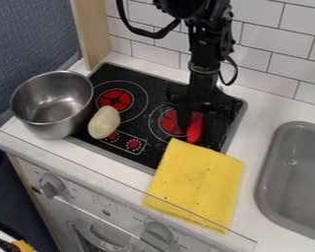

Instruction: Moved red spoon of right side of burner to the corner of the leftside burner.

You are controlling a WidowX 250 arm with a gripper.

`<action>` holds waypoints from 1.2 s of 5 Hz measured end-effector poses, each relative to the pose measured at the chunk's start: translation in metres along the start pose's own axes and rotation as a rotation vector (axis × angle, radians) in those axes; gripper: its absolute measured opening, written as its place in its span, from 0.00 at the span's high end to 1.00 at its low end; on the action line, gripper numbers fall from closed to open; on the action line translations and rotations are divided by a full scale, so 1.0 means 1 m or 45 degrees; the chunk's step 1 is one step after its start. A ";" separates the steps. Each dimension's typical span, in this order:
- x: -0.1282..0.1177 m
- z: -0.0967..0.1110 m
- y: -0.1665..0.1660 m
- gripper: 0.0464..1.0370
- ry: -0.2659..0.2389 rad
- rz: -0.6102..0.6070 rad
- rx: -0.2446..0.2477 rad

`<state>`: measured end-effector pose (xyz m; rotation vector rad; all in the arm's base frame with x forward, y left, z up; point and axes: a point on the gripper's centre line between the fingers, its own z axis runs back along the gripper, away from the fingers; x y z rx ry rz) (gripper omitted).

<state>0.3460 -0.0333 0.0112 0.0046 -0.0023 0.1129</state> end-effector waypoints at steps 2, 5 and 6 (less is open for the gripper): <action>0.016 0.024 0.012 0.63 -0.083 -0.095 -0.014; 0.033 0.029 0.117 0.63 -0.077 -0.014 0.059; 0.031 0.022 0.136 0.63 -0.043 0.002 0.076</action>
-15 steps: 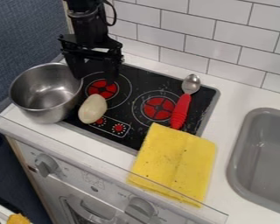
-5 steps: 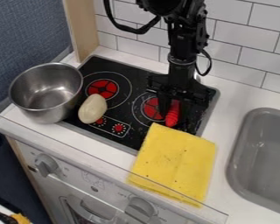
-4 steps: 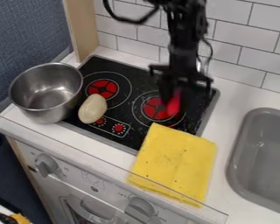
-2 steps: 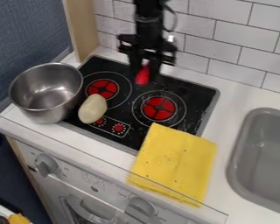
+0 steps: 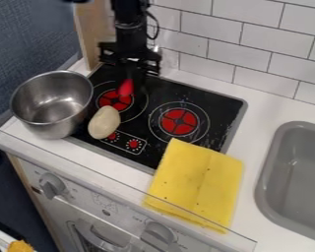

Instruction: Moved red spoon of right side of burner to the corner of the leftside burner.

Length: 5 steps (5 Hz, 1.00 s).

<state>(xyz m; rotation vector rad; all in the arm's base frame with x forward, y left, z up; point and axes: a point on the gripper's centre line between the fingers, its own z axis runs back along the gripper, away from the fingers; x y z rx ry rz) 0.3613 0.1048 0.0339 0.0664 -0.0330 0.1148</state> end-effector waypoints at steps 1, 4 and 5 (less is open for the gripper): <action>-0.003 -0.009 0.016 0.63 0.043 0.007 0.024; -0.007 -0.019 0.039 0.55 0.050 -0.083 -0.019; -0.008 -0.020 0.033 0.24 0.043 -0.128 -0.063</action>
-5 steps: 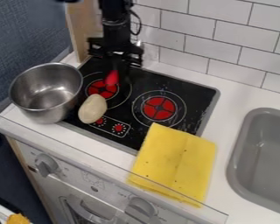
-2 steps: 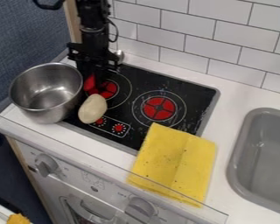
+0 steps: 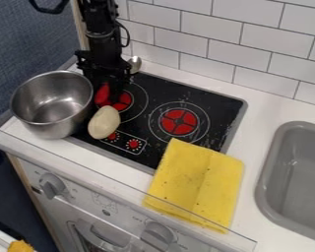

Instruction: Moved red spoon of right side of burner to the corner of the leftside burner.

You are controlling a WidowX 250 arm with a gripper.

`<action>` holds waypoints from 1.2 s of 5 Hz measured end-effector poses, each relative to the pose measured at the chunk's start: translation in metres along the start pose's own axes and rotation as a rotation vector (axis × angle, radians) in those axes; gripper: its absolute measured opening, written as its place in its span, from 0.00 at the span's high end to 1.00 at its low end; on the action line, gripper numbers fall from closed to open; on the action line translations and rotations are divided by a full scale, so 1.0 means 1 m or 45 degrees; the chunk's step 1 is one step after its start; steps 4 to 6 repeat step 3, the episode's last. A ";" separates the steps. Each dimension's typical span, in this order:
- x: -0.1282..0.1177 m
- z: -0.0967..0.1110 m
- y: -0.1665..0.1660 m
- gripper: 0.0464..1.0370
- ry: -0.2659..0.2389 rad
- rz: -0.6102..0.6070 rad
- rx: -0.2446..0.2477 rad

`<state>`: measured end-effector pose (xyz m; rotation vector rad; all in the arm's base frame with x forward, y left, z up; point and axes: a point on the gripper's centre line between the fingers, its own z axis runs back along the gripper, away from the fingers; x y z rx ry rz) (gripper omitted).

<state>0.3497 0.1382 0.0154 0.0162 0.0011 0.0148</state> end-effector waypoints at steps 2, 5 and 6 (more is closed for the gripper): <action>0.004 0.041 -0.007 0.03 -0.127 -0.043 0.029; 0.009 0.053 -0.022 0.04 -0.128 -0.064 0.020; 0.009 0.053 -0.022 0.04 -0.128 -0.064 0.020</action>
